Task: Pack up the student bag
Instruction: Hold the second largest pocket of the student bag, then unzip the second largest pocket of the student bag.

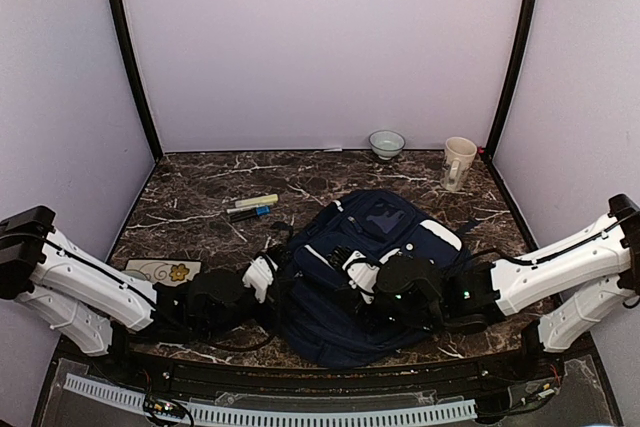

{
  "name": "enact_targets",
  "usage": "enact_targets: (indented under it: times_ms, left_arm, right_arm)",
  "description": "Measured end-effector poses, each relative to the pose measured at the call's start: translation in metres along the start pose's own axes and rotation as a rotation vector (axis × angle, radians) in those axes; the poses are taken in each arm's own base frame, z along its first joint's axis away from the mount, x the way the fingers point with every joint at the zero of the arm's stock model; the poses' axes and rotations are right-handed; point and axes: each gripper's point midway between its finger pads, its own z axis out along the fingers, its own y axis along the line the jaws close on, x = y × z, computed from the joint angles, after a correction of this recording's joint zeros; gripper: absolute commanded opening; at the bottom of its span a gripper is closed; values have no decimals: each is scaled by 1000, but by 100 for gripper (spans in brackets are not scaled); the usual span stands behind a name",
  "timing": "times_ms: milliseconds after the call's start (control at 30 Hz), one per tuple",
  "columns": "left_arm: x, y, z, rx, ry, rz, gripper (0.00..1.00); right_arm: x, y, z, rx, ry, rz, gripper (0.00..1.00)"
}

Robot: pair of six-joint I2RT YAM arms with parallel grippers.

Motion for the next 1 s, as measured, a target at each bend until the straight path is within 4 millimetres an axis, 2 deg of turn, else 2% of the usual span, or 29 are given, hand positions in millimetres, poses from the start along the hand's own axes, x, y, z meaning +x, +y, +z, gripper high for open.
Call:
enact_targets:
  times_ms: [167,267,600,833,1000]
  left_arm:
    - [15,18,10,-79,39,-2,0]
    - [20,22,15,-104,51,-6,0]
    - [17,32,20,-183,58,-52,0]
    - [20,34,20,-193,75,-53,0]
    - [22,36,21,-195,82,-51,0]
  right_arm:
    - [2,-1,-1,2,6,-2,0]
    - [3,-1,0,4,13,-5,0]
    - [4,-4,-4,6,11,4,1]
    - [7,-5,-5,3,20,9,32]
    - [14,-6,-4,10,46,6,35]
